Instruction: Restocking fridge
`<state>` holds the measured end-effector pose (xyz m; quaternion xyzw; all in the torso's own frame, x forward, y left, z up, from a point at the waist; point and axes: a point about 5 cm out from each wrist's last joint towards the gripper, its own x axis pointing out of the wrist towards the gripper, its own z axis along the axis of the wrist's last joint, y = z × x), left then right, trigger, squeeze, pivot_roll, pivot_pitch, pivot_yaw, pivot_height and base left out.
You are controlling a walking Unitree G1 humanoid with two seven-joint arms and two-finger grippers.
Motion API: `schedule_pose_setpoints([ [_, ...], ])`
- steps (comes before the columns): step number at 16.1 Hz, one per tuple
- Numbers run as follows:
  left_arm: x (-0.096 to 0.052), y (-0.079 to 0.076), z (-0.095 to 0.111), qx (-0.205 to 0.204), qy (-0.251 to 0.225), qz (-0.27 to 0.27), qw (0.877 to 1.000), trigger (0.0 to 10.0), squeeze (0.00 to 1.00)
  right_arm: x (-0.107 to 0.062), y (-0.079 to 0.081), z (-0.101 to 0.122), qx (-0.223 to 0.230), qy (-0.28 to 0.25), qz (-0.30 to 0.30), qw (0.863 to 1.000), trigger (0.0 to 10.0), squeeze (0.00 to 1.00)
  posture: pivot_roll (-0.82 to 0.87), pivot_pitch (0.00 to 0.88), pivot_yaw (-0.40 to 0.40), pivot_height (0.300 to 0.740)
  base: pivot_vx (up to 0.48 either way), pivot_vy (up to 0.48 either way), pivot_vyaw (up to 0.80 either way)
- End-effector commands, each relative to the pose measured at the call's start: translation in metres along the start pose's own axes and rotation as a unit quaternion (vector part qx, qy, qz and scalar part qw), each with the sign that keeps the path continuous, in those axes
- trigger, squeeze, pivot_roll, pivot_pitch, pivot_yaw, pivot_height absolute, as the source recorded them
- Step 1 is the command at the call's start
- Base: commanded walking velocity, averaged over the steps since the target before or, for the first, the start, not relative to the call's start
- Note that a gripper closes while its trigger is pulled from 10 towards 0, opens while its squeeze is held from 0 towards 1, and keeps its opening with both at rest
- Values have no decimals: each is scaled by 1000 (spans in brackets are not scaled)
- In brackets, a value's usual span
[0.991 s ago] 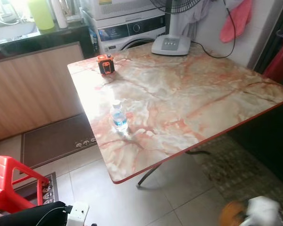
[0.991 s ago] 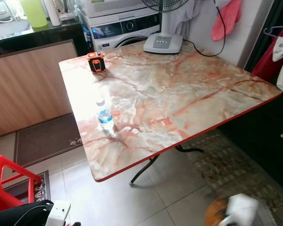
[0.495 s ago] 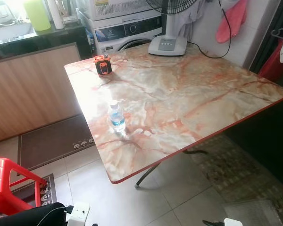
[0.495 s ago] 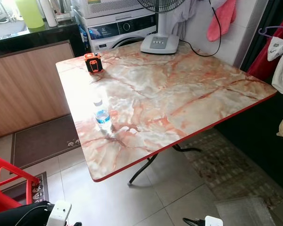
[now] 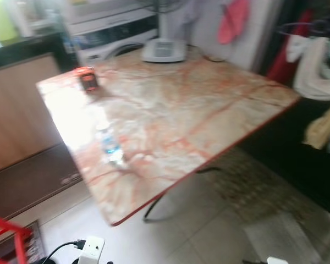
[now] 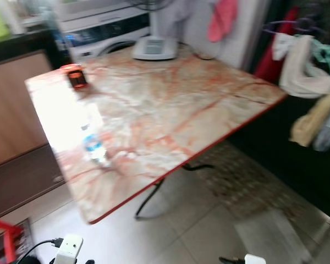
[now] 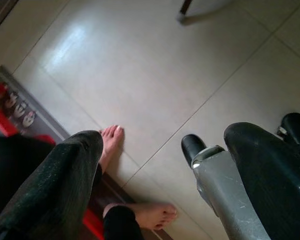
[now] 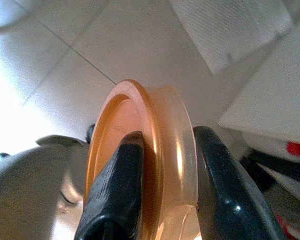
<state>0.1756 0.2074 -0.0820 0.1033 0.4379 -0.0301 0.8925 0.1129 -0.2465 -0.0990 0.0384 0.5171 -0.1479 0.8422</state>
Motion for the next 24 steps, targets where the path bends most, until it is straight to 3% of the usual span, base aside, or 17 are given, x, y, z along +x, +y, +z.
schedule_pose_setpoints([
  [1, -1, 1, -4, 2, 13, 3, 1000, 10000, 0, -1, 2, -7, -2, 12, 2, 1000, 10000, 0, -107, 0, 41, 740, 0, 0, -775],
  [2, -1, 1, -4, 0, 13, 2, 1000, 10000, 0, 0, 16, -11, -11, 18, 11, 1000, 10000, 0, -106, 0, 40, 740, 0, 0, -769],
  [5, -1, 1, -4, -2, 14, 3, 1000, 10000, 0, 0, 32, -10, -33, 17, 22, 999, 10000, 0, -105, 0, 39, 740, 0, 0, -765],
  [24, 0, 1, -4, -2, 15, 4, 1000, 10000, 0, 0, 25, -9, -50, 17, 27, 998, 10000, 0, -98, 0, 32, 740, 0, -13, -764],
])
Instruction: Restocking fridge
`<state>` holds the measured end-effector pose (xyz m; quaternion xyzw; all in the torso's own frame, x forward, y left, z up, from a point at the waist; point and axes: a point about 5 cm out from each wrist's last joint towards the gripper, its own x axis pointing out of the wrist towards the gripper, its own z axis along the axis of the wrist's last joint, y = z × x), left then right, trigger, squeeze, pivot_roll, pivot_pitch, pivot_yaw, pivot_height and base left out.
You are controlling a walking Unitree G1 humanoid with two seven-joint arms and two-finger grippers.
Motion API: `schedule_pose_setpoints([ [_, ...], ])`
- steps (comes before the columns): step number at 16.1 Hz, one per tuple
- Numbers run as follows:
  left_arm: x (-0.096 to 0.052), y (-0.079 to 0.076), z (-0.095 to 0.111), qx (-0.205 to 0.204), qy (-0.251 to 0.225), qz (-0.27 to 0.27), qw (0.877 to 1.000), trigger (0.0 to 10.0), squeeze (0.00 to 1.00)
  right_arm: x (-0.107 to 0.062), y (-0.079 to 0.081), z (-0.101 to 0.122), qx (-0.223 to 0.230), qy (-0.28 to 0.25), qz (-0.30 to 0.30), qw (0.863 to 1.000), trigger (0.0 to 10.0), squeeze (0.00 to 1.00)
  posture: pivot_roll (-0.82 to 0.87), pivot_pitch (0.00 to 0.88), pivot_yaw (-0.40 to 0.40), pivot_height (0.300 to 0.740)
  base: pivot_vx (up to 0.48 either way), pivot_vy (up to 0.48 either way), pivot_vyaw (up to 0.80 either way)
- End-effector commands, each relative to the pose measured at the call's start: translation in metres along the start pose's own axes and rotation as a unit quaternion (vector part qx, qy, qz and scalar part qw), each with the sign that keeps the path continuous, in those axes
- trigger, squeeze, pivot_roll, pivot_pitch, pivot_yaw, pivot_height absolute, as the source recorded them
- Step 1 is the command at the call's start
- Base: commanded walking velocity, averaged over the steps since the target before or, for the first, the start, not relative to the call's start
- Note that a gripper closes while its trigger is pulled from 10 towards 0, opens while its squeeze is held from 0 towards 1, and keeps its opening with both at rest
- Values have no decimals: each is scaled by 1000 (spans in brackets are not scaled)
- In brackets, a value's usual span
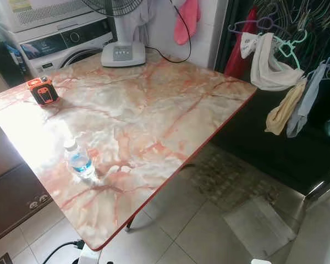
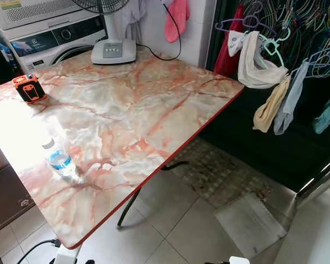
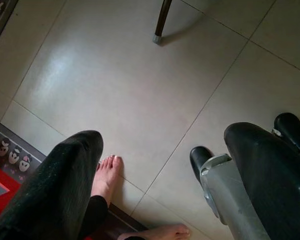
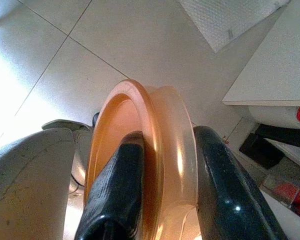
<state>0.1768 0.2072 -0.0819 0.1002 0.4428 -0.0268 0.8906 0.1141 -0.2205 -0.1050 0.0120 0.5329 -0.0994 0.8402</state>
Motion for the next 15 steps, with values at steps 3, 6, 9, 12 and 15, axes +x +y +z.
schedule_pose_setpoints([
  [3, -1, 1, -5, 1, 10, 3, 1000, 10000, 0, 0, 0, -1, -1, 6, 2, 1000, 10000, 0, -96, 0, 31, 740, 0, 0, -763],
  [6, -1, 1, -5, -7, 8, 0, 1000, 10000, 0, 0, -1, -1, -2, 6, 2, 1000, 10000, 0, -96, 0, 31, 740, -401, 0, -756],
  [9, -1, 1, -5, -3, 12, 3, 1000, 10000, 0, 0, -1, -1, -2, 5, 3, 1000, 10000, 0, -95, 0, 31, 740, 0, 0, -746],
  [12, -1, 1, -5, -5, 9, 1, 1000, 10000, 0, 0, -1, 0, -2, 5, 4, 1000, 10000, 0, -98, 0, 33, 740, -320, 0, -750],
  [15, -1, 1, -5, -3, 10, 2, 1000, 10000, 0, 0, -2, 0, -1, 5, 3, 1000, 10000, 0, -98, 0, 32, 740, 0, 0, -750],
])
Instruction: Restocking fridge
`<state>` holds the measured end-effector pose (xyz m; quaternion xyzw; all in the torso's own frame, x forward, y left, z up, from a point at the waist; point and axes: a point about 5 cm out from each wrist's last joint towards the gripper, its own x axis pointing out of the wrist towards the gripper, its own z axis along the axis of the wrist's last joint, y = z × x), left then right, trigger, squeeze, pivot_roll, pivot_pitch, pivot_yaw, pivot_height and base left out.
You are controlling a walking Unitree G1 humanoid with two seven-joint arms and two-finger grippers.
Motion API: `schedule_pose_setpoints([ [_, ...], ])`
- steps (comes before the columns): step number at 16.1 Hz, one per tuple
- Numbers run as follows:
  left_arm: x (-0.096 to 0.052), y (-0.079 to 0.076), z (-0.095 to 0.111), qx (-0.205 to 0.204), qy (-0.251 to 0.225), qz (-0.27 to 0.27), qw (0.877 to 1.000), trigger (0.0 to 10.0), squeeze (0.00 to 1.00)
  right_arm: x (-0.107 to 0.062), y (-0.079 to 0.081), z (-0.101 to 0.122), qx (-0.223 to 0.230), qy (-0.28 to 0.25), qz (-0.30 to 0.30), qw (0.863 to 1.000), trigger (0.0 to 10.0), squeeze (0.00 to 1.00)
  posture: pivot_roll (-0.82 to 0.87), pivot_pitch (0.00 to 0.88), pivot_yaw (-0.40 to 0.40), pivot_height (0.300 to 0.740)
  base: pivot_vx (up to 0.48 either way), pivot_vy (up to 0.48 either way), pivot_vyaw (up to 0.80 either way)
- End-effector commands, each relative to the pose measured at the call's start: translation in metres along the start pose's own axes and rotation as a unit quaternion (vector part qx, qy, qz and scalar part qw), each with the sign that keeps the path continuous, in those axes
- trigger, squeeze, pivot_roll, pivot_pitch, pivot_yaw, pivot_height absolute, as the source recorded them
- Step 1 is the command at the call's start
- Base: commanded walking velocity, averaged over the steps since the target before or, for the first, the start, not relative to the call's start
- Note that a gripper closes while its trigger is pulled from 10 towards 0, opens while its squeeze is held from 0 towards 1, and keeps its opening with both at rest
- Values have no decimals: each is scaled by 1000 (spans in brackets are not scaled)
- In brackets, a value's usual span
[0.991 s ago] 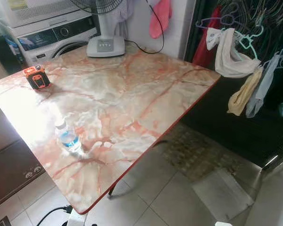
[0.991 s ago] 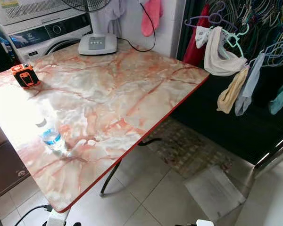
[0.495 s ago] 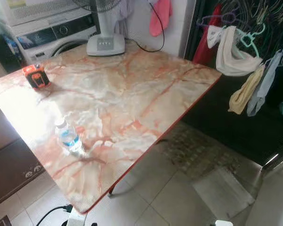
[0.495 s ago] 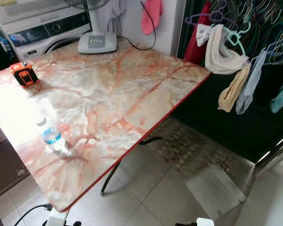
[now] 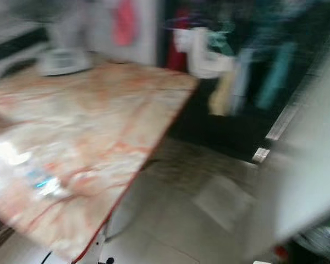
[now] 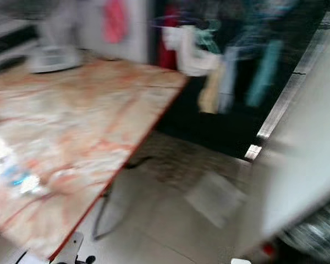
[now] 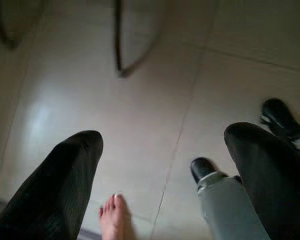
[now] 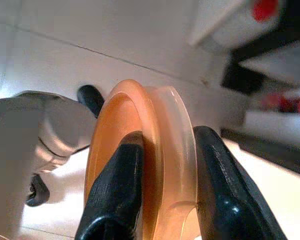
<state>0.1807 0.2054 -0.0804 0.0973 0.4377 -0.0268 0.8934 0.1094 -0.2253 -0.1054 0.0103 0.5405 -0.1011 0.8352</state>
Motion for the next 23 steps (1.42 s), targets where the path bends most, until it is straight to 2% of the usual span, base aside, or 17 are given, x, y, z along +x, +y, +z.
schedule_pose_setpoints([
  [1, -2, 2, -9, 0, 16, 3, 1000, 10000, 0, 1, 3, 3, 0, -3, 6, 1000, 10000, 0, -98, 0, 33, 740, 0, 0, -750],
  [11, -2, 2, -9, 5, 17, 3, 1000, 10000, 0, 1, 3, 4, -2, -3, 8, 1000, 10000, 0, -95, 0, 32, 740, 0, 0, -759],
  [23, -2, 2, -9, 8, 18, 1, 1000, 10000, 0, 1, 4, 3, 11, -6, 12, 1000, 10000, 0, -89, 0, 32, 740, 0, 0, 0],
])
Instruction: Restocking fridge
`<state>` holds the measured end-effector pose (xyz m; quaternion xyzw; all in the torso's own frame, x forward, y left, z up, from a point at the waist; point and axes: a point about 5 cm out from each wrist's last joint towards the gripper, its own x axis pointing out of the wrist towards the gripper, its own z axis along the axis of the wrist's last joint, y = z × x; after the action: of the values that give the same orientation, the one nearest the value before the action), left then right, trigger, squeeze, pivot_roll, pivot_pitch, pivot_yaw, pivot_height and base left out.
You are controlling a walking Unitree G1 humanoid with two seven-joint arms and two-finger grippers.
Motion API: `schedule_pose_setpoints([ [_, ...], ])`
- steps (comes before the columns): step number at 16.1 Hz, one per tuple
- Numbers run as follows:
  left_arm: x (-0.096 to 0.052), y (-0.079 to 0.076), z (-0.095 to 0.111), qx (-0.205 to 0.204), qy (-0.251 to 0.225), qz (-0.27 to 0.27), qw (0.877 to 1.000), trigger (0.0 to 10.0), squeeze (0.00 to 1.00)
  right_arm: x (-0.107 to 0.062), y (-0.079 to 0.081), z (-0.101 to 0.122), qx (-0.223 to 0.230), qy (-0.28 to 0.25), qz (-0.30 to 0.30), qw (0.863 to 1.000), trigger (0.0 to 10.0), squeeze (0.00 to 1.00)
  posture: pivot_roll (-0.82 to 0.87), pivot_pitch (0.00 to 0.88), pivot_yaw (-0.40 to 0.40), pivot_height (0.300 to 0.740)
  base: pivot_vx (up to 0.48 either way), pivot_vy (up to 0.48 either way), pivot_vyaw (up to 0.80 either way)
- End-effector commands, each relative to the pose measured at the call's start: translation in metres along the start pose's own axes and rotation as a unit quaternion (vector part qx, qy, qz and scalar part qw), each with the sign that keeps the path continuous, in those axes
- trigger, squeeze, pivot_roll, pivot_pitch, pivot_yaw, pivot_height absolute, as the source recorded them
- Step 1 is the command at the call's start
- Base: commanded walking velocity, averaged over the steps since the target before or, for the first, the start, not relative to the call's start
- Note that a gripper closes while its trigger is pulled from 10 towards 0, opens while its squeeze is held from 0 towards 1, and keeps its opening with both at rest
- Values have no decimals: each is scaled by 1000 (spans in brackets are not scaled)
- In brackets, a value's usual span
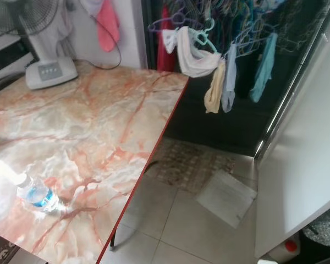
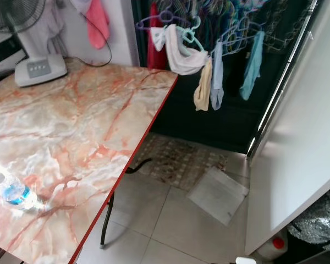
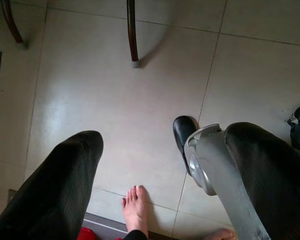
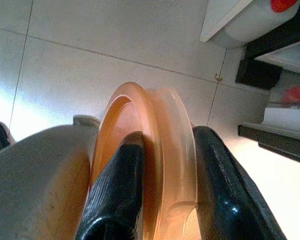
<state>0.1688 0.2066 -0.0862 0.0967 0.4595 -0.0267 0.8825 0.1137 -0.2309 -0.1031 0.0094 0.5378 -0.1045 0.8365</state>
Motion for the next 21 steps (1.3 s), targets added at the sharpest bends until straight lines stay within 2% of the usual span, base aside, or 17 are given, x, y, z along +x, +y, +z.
schedule_pose_setpoints([
  [1, 0, 4, 4, 7, -6, 3, 1000, 10000, 0, 0, 9, -2, 9, -2, 15, 1000, 10000, 0, -88, 0, 34, 740, 0, 0, 0],
  [8, 0, 4, 4, 8, -5, 2, 1000, 10000, 0, 0, 9, -2, 10, -3, 14, 1000, 10000, 0, -89, 0, 34, 740, 0, 0, 0],
  [21, 1, 3, 5, 6, -6, 2, 1000, 10000, 0, 0, 9, -1, 8, -4, 16, 1000, 10000, 0, -88, 0, 31, 740, 0, -272, 0],
])
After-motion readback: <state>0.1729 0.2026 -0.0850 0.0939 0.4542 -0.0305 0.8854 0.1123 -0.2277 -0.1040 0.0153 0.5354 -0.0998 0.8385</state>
